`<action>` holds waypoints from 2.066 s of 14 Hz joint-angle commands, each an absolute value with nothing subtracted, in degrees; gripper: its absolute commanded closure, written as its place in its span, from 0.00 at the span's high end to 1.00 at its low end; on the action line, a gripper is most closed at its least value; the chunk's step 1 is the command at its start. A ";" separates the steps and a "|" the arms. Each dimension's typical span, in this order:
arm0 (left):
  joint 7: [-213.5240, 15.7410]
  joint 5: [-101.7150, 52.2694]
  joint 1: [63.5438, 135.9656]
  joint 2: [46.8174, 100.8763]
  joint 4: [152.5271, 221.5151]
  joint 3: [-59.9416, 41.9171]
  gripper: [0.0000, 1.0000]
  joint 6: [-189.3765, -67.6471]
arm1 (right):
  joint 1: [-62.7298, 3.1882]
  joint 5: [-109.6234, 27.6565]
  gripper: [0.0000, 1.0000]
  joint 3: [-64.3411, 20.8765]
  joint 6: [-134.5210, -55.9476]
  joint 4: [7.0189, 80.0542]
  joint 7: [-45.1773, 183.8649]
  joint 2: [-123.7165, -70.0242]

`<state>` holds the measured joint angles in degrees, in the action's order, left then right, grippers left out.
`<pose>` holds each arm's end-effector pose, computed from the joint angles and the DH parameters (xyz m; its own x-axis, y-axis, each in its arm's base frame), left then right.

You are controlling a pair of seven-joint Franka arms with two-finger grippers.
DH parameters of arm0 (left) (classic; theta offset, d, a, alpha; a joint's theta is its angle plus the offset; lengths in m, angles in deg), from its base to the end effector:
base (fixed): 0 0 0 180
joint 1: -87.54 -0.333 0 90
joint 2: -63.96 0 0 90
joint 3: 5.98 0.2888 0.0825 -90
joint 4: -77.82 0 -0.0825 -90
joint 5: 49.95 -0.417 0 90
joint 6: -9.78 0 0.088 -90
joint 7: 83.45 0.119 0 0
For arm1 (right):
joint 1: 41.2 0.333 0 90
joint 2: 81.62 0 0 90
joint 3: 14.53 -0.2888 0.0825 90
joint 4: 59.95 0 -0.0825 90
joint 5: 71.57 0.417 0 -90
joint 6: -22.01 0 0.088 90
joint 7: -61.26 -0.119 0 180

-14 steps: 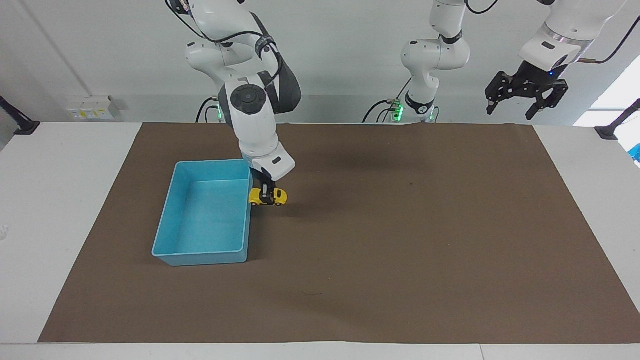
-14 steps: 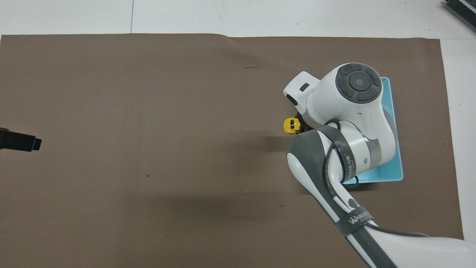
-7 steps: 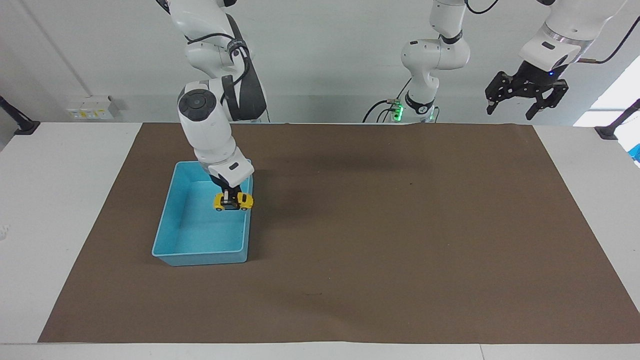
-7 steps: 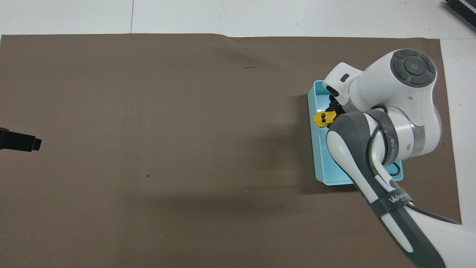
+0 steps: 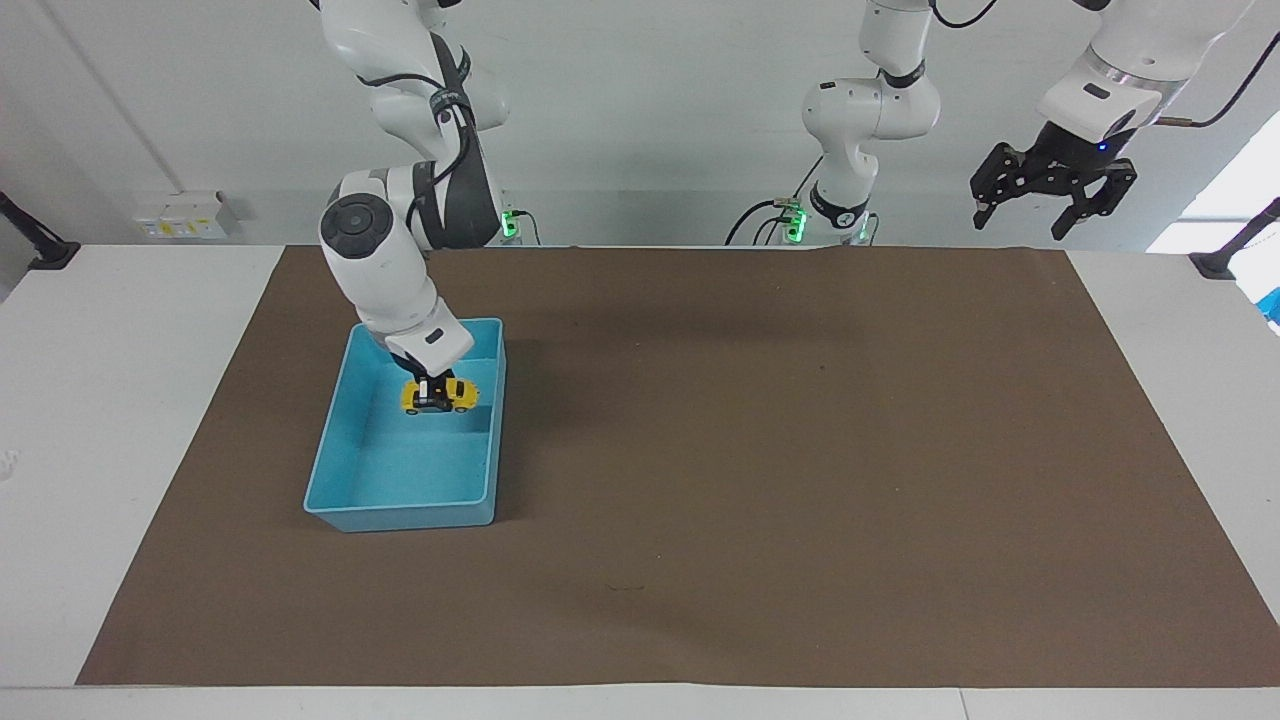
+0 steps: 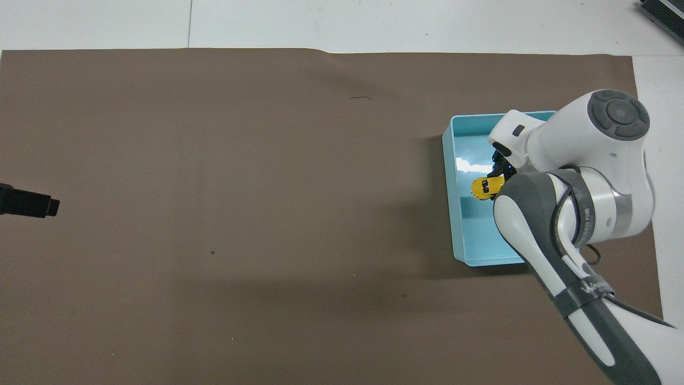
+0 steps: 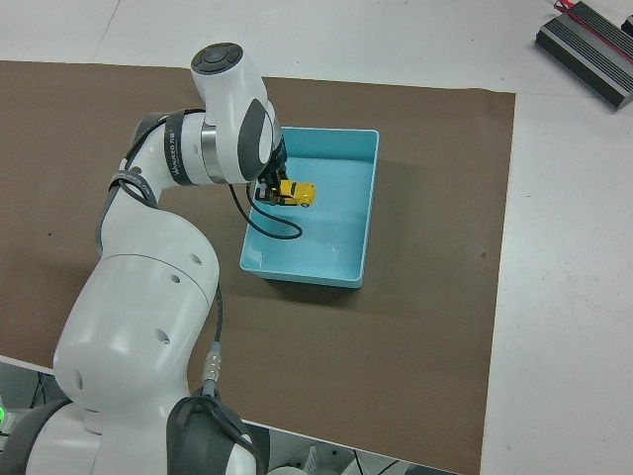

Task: Wind up and store yellow beetle car
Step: 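Lift the car with the right gripper and place it in the bin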

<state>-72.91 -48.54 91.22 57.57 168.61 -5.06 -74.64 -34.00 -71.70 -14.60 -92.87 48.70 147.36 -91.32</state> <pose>0.5441 -0.0289 0.6331 0.9726 -0.2324 0.0052 -0.2325 -0.9723 0.0258 0.6118 0.0779 0.3543 -0.0600 0.9982 -0.0059 0.9964 0.0595 -0.0603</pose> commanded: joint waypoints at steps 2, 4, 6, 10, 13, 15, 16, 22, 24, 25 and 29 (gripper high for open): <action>-73.43 -48.89 90.70 57.63 168.00 -5.37 1.00 -73.54 | -37.85 -72.36 0.00 -15.06 -97.78 56.41 151.86 -86.81; -73.43 -48.89 90.70 57.63 168.00 -5.37 1.00 -73.54 | -38.47 -72.36 0.00 -15.06 -99.52 58.25 152.57 -86.89; -73.43 -48.89 90.70 57.63 168.00 -5.46 1.00 -73.54 | -38.47 -72.36 0.00 -15.06 -102.69 60.27 152.58 -87.15; -73.43 -48.89 90.70 57.63 168.00 -5.46 1.00 -73.54 | -38.47 -72.36 0.00 -15.06 -106.83 63.18 152.66 -87.42; -73.52 -48.89 90.70 57.63 168.00 -5.46 1.00 -73.54 | -38.73 -72.36 0.00 -15.06 -109.46 64.50 152.84 -88.64; -73.43 -48.89 90.70 57.63 168.00 -5.46 1.00 -73.54 | -38.73 -72.36 0.00 -15.06 -110.96 64.68 152.75 -89.61; -73.43 -48.89 90.70 57.63 168.00 -5.46 1.00 -73.54 | -38.73 -72.36 0.00 -15.15 -111.23 64.68 152.75 -90.05; -73.43 -48.89 90.70 57.63 168.00 -5.37 1.00 -73.54 | -38.56 -72.36 0.00 -15.15 -112.46 64.68 152.40 -91.46; -73.43 -48.89 90.70 57.63 168.00 -5.46 1.00 -73.54 | -38.30 -72.36 0.58 -15.15 -112.02 64.42 151.79 -91.55; -73.43 -48.89 90.70 57.63 168.00 -5.37 1.00 -73.54 | -38.30 -72.28 0.81 -15.15 -111.67 64.33 151.52 -91.55; -73.43 -48.89 90.70 57.63 168.00 -5.37 1.00 -73.54 | -38.03 -72.28 1.00 -15.15 -111.58 64.15 151.52 -91.64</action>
<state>-72.91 -48.54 91.21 57.57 168.61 -5.06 -74.64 -37.79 -71.71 -14.76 -111.82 64.25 151.53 -91.82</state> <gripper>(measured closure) 0.000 0.066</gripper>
